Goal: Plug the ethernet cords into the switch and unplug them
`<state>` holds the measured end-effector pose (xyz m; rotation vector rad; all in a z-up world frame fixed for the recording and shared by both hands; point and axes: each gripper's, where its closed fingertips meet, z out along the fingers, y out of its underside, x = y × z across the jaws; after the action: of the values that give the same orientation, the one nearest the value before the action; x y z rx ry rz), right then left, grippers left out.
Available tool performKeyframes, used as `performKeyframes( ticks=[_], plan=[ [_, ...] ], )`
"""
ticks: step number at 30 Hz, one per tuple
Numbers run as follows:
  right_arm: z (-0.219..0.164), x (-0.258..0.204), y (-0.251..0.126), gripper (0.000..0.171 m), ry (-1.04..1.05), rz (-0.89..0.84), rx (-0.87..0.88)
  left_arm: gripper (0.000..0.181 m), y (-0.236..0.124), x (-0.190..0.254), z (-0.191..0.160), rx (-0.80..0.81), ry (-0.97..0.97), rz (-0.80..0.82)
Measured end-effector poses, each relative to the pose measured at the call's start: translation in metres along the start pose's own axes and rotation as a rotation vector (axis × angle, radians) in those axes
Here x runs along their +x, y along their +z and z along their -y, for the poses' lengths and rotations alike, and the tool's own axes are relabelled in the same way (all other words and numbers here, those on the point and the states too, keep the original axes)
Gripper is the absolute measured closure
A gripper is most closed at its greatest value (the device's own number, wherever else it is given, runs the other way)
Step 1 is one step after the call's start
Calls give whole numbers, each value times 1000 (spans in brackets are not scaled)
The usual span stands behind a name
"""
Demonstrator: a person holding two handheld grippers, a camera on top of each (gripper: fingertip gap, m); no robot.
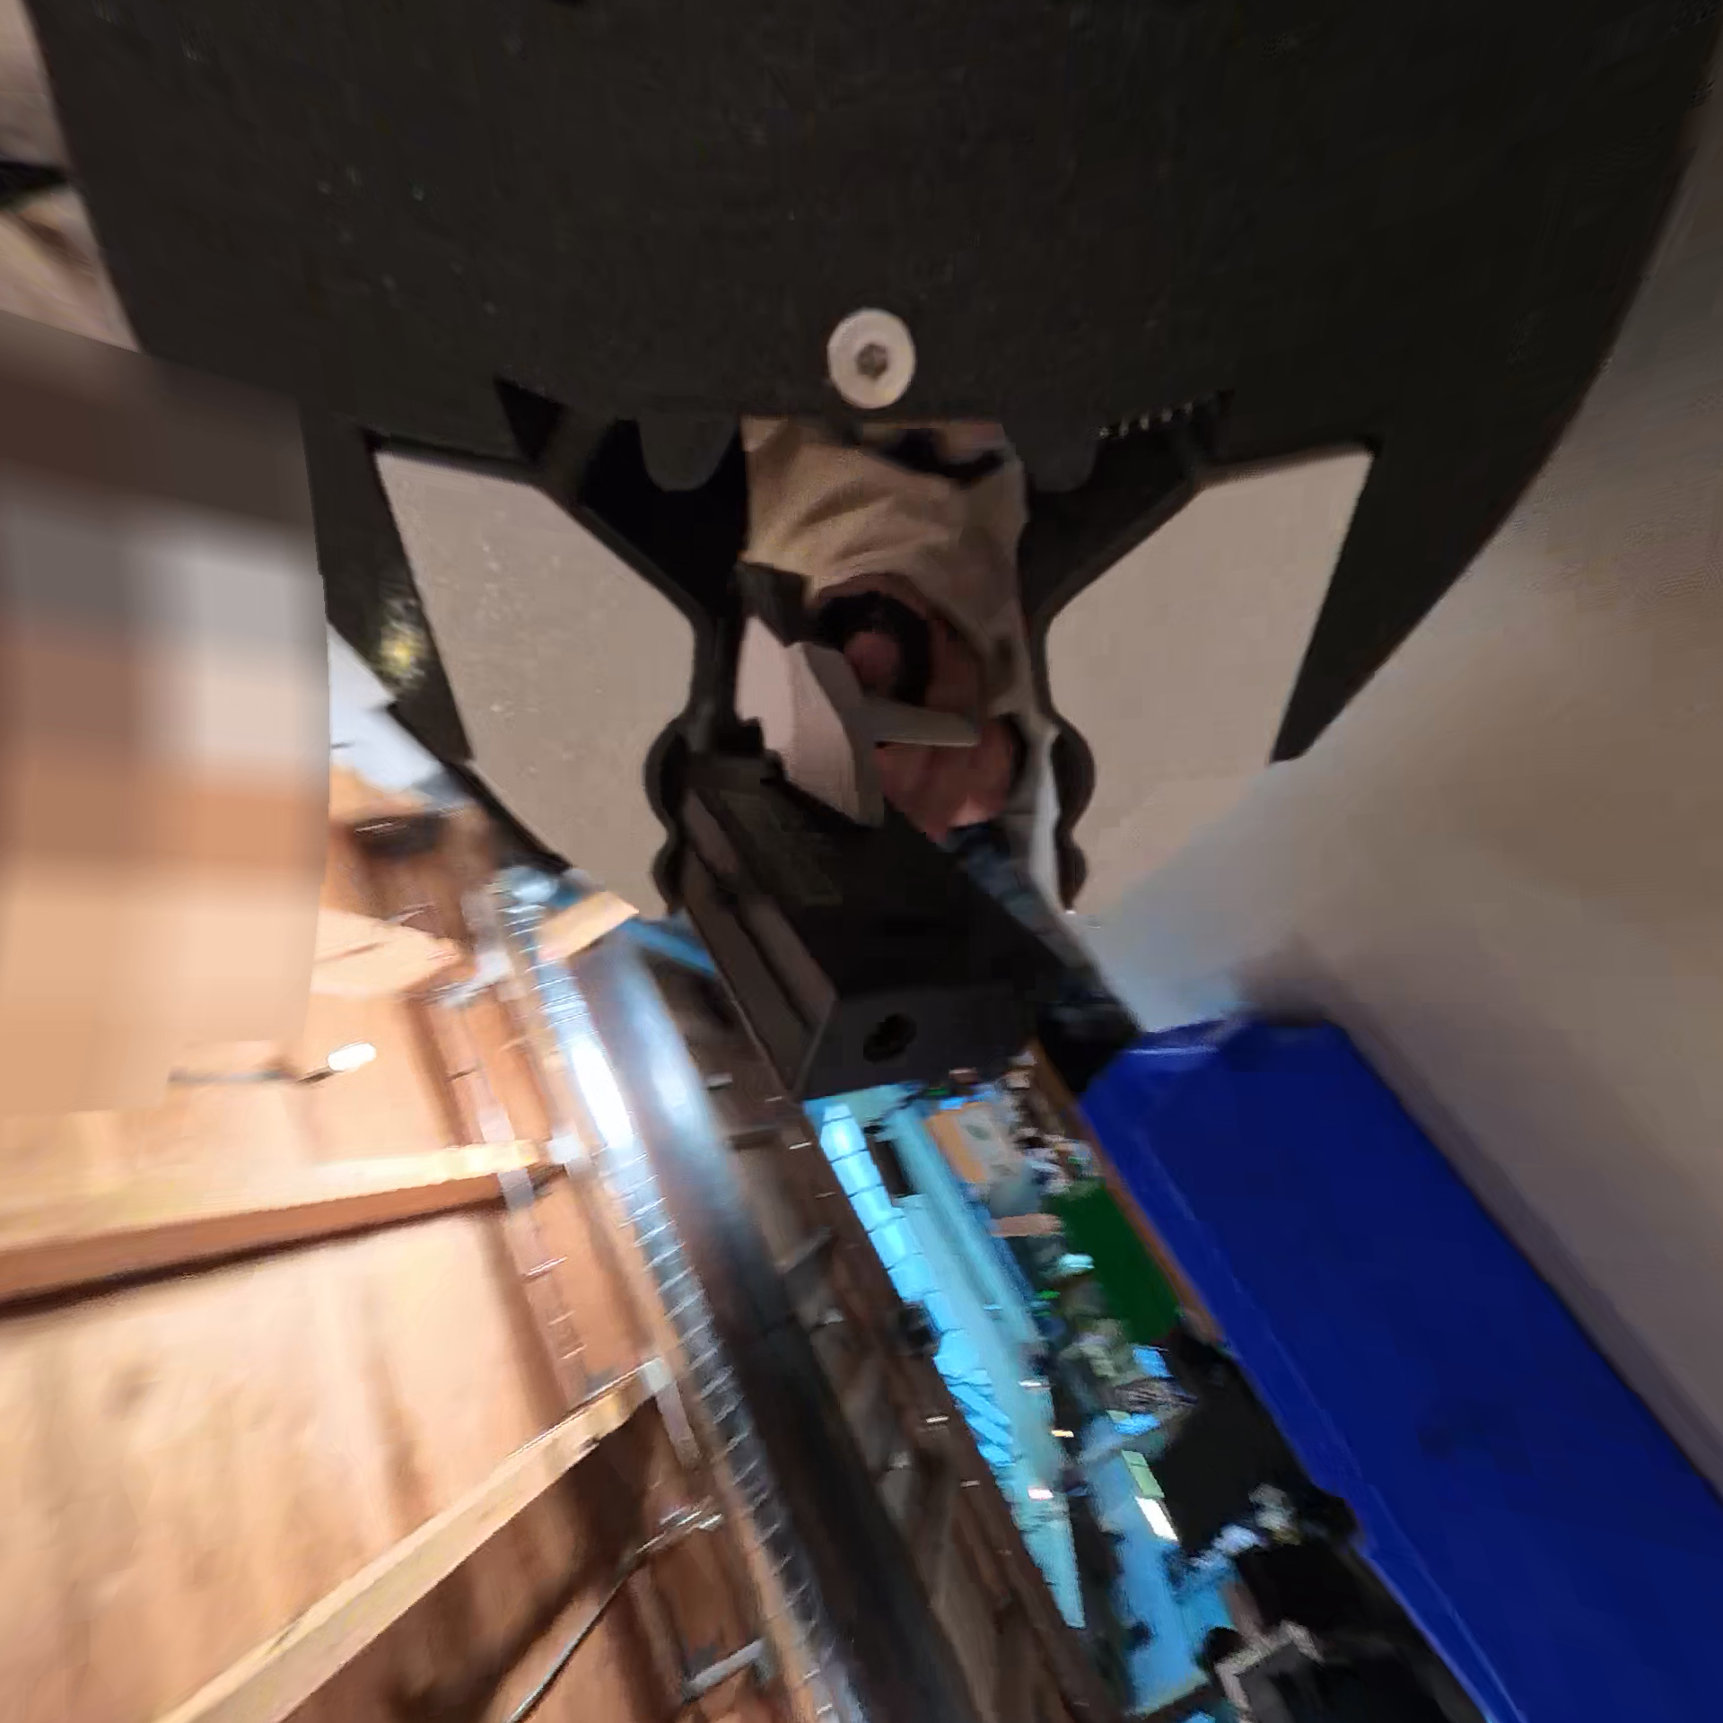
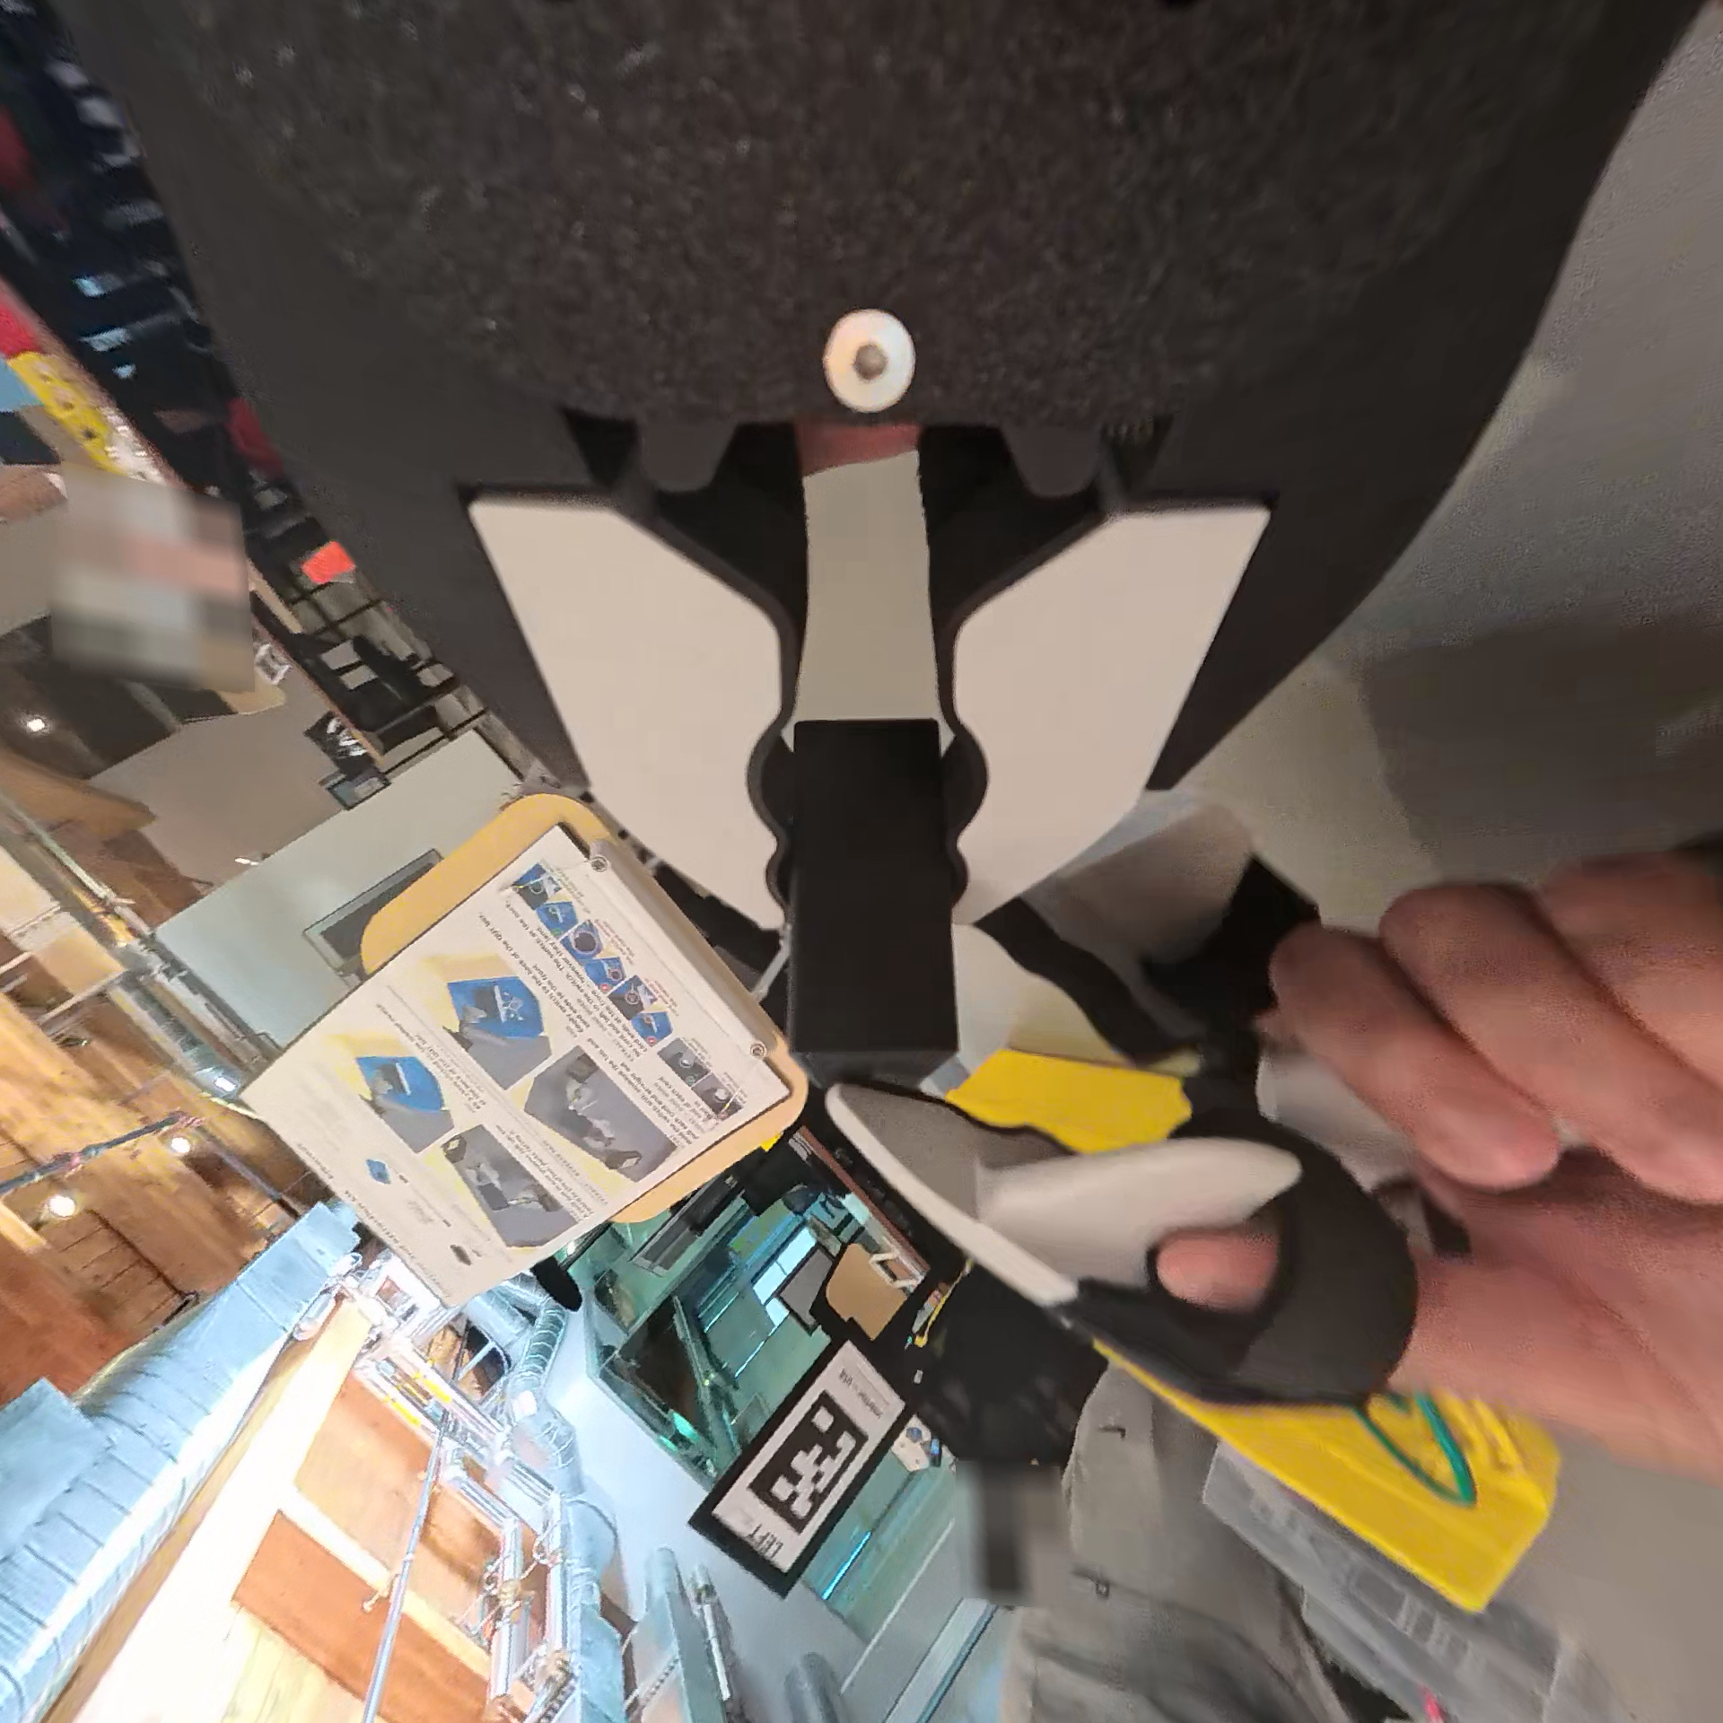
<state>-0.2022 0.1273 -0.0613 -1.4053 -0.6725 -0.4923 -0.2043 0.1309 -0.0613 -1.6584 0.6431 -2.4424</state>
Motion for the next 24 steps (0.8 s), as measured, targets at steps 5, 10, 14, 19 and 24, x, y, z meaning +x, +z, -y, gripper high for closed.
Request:
performKeyframes(
  ticks=[5, 10, 14, 19, 24],
  plan=[
    [-16, -7, 4, 144, -32, 59, -75, 76, -18, -17, 5, -160, 557, 405],
    [-21, -22, 7, 144, -56, 120, -106, 73, -16, -17, -11, -309, 732, 465],
    [-14, -32, 4, 144, -104, 150, -83, 78, -15, -23, -22, -363, 747, 465],
    [-10, -33, 3, 144, -94, 178, -40, 79, -16, -22, -24, -382, 696, 448],
    [18, -27, -18, 141, 161, 343, 127, 80, -14, 7, -11, -226, 405, 185]
  ],
)
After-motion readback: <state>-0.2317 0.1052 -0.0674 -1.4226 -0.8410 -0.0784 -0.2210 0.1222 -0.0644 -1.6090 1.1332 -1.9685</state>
